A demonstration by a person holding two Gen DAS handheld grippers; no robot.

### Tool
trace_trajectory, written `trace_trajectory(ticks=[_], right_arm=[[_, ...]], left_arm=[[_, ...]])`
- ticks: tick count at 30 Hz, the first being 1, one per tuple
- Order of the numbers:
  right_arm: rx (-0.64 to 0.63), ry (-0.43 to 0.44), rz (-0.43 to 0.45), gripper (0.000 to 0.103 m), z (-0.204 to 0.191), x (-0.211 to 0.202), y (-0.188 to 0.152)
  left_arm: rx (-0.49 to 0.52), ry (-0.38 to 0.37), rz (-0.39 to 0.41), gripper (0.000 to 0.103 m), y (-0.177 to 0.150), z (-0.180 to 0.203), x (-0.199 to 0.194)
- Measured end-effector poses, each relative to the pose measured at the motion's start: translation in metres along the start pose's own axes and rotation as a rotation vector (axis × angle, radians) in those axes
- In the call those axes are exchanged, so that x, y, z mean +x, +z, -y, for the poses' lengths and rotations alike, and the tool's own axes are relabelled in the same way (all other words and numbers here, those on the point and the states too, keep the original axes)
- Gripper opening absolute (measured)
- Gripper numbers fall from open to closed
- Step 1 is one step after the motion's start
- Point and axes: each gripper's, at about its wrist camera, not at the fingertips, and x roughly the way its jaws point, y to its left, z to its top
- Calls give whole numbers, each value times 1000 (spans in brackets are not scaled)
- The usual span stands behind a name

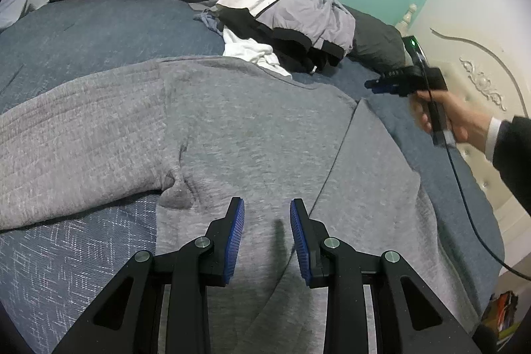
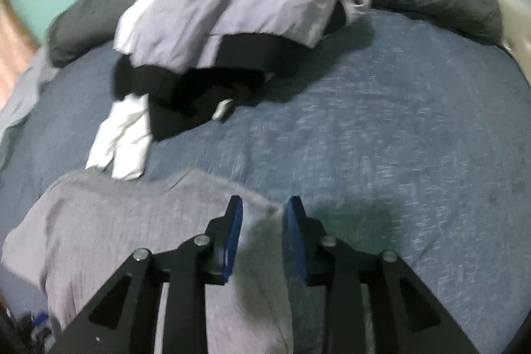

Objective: Fold clothes

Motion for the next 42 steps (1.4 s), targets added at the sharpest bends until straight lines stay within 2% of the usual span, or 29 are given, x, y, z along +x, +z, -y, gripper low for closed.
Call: trace_trajectory(ticks=[1,3,6,8,12,15,19,22,25,27,28,29,31,33,36,39,42], right_arm=[[-10,25,0,35,0,0,-6],[-40,42,-16,37,-1,5,-18],[-66,0,-63,36,-6,19,-29],[-65,-16,-63,10,-7,24,-30],[-47,-45,-3,6,-6,23,-23],[26,-69,12,6,11,26,-15],[80,-94,-4,6,23,33,-14],[125,-78,-4,6,29,39,-13],[191,-11,-3,7,40,36,-13],[199,33,54,10,45,16,-14],[201,62,75,14,49,4,-17],[204,91,97,25,52,-7,-21],[202,137,109,33,58,-27,-35],[161,170,91,33,62,-45,-59],[126,170,25,36,66,-54,-96],[150,190,-30,37,70,-54,-132],[194,240,-46,40,73,-52,-158]], left_arm=[[1,0,0,31,0,0,0],[-1,-2,0,31,0,-1,0],[-6,-5,-3,31,0,-1,1],[1,-1,-4,31,0,0,2],[-2,0,-10,31,-1,-2,4],[-1,1,-13,31,-1,-3,4],[-8,2,-11,31,-1,-5,4],[-8,3,-15,31,-1,-4,5],[-5,4,-18,31,-2,-4,6],[-5,4,-19,31,-2,-4,7],[-7,2,-20,31,-2,-4,7],[-9,1,-19,31,-2,-5,7],[-9,-4,-17,31,-2,-5,6],[-8,-6,-13,31,-2,-4,4],[-9,-9,-5,31,-1,-3,0],[-4,-8,0,31,-1,-1,-2],[-3,-3,2,31,-1,-2,-4]])
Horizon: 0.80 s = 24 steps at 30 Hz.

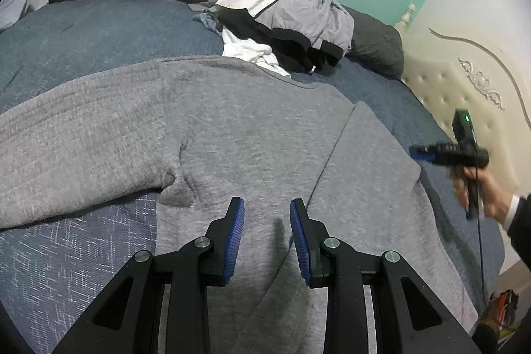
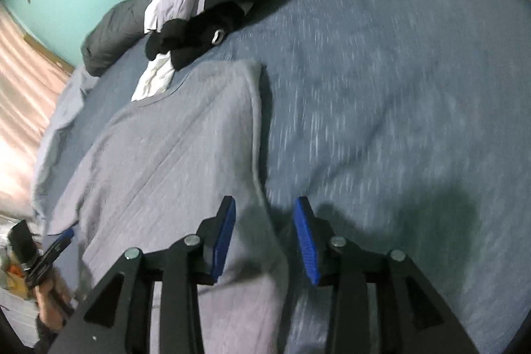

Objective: Fold clothes

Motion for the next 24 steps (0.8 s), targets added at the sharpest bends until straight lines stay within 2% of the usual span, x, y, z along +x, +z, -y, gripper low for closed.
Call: trace_trajectory(ticks=[4,6,7,10,13,20,24], right_arm=[[57,12,-1,41,7,7,-14],[67,15,13,30,7,7,-17],[58,3,11,18,5,8,-18],[49,-27,21,10,2,10,-16],[68,-63,85,7,9,2,-13],[124,-95,85,5,22,14,-13],[167,-150,105,5,29,6,-16]], left_arm=[[0,1,2,31,0,0,-1],[1,1,0,31,0,0,0],[-1,0,-2,31,0,-1,0],[-1,-1,-3,31,0,-1,1],[1,1,-5,31,0,-2,1],[-12,8,0,31,0,-7,-2],[-20,9,1,31,-1,-10,-3]])
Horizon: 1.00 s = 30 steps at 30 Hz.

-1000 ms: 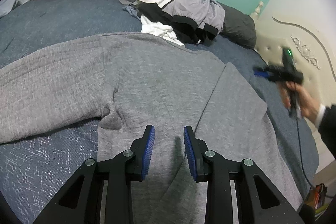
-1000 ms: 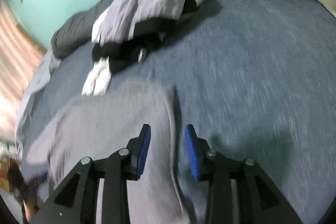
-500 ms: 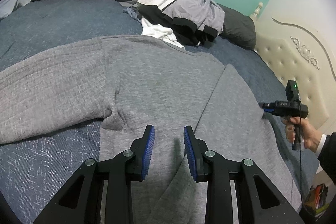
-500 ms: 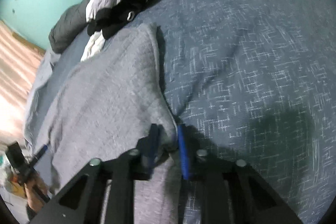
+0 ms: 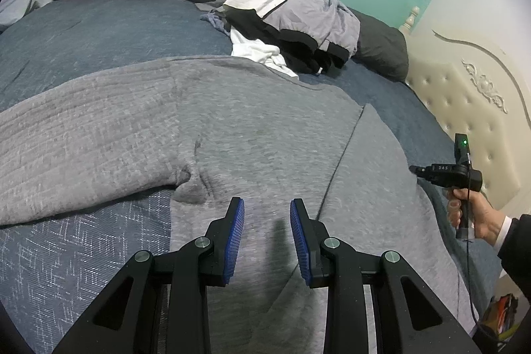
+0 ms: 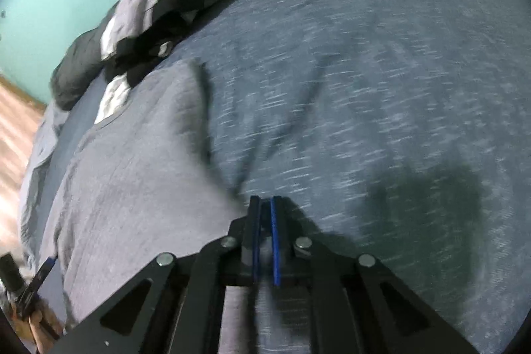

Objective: Fold clothes

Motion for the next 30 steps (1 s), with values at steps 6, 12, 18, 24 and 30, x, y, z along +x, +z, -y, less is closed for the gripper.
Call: trace_trajectory(ticks=[6,12,18,24,30], right_arm=[[-33,-32,128,8,-10,-45,-19],[-3,112,183,26,-32,-74,-58],[-38,158,206,26,-72,-88,-95],[-67,203,186,26,-99,-91,-128],[-81,251,195,26,-107,-100,-146]], left_arm=[[-11,1,8,31,0,-1,-3],[13,35,13,31,-5,0,-13],[24,90,32,31,-6,-12,-40],[12,199,39,33,-5,-34,-73],[-73,145,-22,35,-11,-67,-86]])
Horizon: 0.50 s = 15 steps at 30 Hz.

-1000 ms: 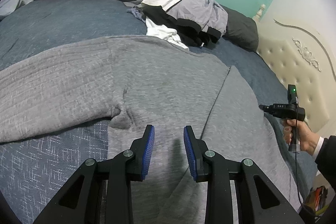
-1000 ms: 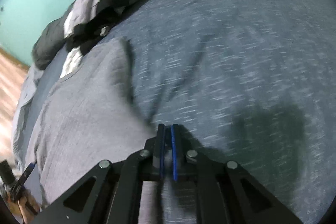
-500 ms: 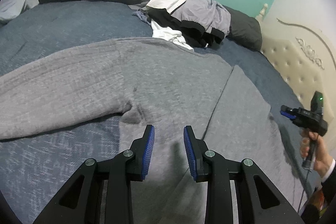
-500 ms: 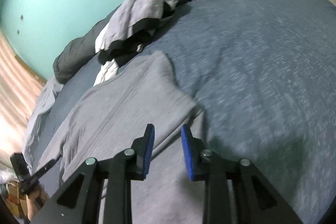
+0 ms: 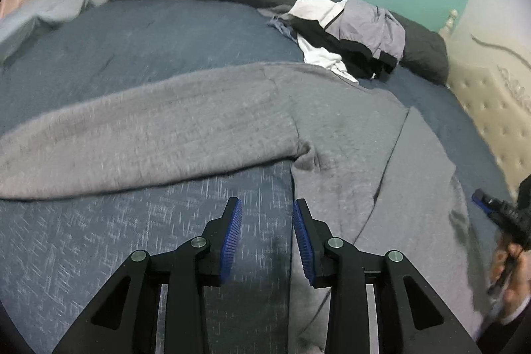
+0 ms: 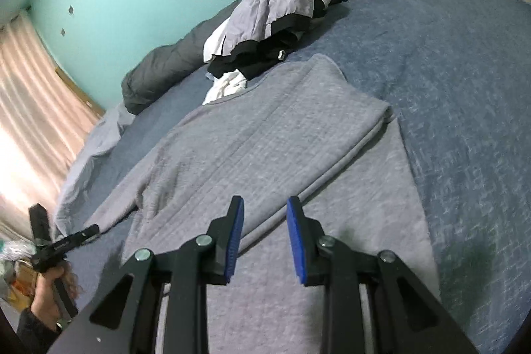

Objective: Fold clothes
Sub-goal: 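Grasp the other sleeve cuff with the left tool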

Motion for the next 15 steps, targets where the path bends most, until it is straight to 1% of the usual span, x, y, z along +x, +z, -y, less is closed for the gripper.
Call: trace_trajectory(ticks=[1,2,5,9,11,13,14,15], right_arm=[[11,12,0,26,0,0,0],[15,20,6,26,-1,-1,0],[12,36,33,26,-1,-4,2],[56,53,43,26,8,-6,2],[57,52,44,26,11,-6,3],[54,50,48,26,14,-6,4],[63,48,49,26,17,-5,4],[76,51,48,26,20,-4,4]], left_arm=[[-24,-20,-16,35,0,-4,3],[-33,-21,-32,35,0,-4,7],[-14,-40,-79,35,1,4,27],[-55,-82,-120,35,1,9,55],[-63,-80,-144,33,-1,11,66],[-46,-81,-166,33,-3,16,73],[-36,-82,-175,27,-4,18,77],[-26,-75,-180,15,-5,19,78]])
